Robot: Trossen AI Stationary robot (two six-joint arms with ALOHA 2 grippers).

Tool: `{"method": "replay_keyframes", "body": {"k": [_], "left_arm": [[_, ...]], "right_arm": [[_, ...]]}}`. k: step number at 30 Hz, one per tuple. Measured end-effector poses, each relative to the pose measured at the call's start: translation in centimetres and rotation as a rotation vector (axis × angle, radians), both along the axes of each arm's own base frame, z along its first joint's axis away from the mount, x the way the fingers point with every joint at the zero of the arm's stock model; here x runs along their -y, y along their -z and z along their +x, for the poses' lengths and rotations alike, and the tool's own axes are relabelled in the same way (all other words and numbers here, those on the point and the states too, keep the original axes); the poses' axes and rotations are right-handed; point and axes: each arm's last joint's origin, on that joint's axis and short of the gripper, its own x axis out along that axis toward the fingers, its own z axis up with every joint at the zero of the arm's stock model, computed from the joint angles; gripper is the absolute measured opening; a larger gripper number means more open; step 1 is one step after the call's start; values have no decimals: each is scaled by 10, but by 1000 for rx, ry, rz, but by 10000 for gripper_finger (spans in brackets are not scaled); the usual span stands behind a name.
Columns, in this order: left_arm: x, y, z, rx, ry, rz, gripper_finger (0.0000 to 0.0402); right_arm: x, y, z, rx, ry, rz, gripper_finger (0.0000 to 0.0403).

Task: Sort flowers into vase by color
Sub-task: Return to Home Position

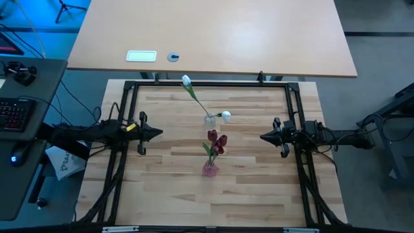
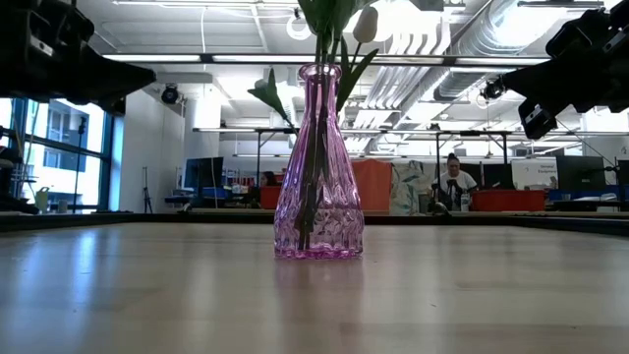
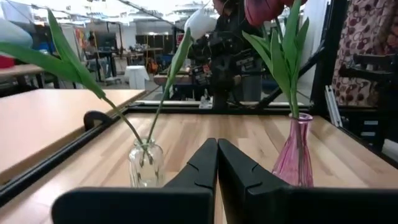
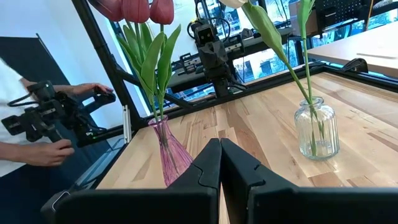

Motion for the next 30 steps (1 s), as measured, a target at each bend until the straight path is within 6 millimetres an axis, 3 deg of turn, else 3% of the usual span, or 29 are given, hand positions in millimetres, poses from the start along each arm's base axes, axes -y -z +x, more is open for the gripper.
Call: {"method": "replay_keyframes", "body": {"k": [30], "left_arm": [[0,1,1,-3,5,-86,0]], "right_arm": [[0,0,0,0,-1,0,0]]}}
